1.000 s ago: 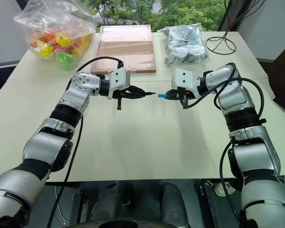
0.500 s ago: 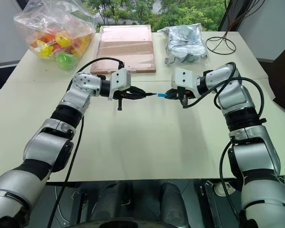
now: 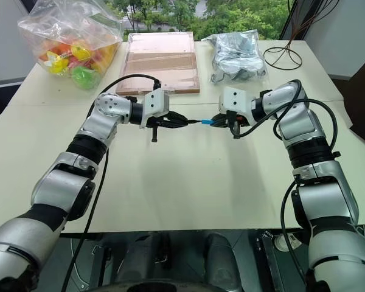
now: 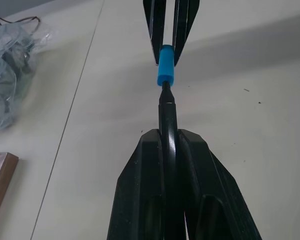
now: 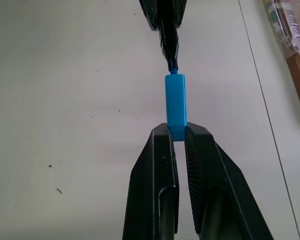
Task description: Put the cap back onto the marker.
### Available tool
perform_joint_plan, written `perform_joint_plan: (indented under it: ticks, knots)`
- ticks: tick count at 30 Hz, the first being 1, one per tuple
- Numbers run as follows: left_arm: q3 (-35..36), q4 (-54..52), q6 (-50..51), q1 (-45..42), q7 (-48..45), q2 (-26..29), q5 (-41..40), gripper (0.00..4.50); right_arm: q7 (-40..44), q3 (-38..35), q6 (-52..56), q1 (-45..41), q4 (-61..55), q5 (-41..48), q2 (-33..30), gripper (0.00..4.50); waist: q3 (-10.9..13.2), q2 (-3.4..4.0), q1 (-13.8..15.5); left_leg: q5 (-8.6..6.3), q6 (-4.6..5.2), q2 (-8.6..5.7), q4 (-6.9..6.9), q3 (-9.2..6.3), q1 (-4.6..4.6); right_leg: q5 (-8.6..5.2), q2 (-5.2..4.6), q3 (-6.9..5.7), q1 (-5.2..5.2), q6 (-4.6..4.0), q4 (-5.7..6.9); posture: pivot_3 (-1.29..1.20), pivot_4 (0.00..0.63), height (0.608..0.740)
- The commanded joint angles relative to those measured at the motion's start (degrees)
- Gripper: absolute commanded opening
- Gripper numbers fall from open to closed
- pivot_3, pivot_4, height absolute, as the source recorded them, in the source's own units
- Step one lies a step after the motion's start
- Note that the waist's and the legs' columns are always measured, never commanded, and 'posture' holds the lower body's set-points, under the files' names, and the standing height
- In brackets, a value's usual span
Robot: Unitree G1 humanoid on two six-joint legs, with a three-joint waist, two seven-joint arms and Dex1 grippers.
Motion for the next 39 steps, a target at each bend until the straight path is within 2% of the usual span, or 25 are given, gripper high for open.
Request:
perform_joint_plan:
  ticks: [1, 9, 19, 31, 39]
  knots:
    - [0.07, -0.35, -1.46, -0.52, 0.62, -0.52, 0.19, 0.0, 0.12, -0.89, 0.4, -1.83, -3.76, 1.5, 0.35, 0.03, 0.0, 0.0, 0.0, 0.0, 0.0, 0.0, 0.0, 0.0, 0.0, 0.0, 0.0, 0.0, 0.0, 0.0, 0.0, 0.0, 0.15, 0.74]
    - [-1.15, 0.04, -4.11, -1.87, 1.34, -1.94, 1.71, 0.0, 0.7, 0.02, 1.23, -1.62, -5.01, 1.42, 1.41, 0.03, 0.0, 0.0, 0.0, 0.0, 0.0, 0.0, 0.0, 0.0, 0.0, 0.0, 0.0, 0.0, 0.0, 0.0, 0.0, 0.0, 0.15, 0.74]
    - [-5.47, 0.14, -10.57, -3.57, 4.34, -1.7, 9.09, 0.0, -0.66, 1.39, 0.21, -5.31, 0.51, -0.36, 4.83, 0.03, 0.0, 0.0, -0.03, 0.0, 0.0, 0.0, 0.0, 0.0, -0.01, 0.0, 0.0, 0.0, -0.01, 0.0, 0.0, 0.0, 0.15, 0.74]
    - [-3.36, 0.14, -9.4, -2.25, 3.35, -4.73, 5.84, 0.0, -0.34, 1.22, 0.55, -7.66, 0.21, -0.09, 7.68, 0.03, 0.0, 0.0, -0.02, 0.0, 0.0, 0.0, -0.01, 0.0, -0.03, 0.0, 0.0, 0.0, -0.03, 0.0, 0.01, 0.0, 0.15, 0.74]
    - [0.41, -2.79, -2.27, -1.03, -0.61, -7.96, 0.35, 0.0, -0.45, 0.89, 1.28, -7.93, -1.0, 0.71, 9.13, 0.03, 0.0, 0.0, -0.07, 0.0, 0.0, 0.0, 0.0, 0.01, -0.03, 0.0, 0.0, 0.0, -0.03, 0.0, 0.01, 0.0, 0.15, 0.74]
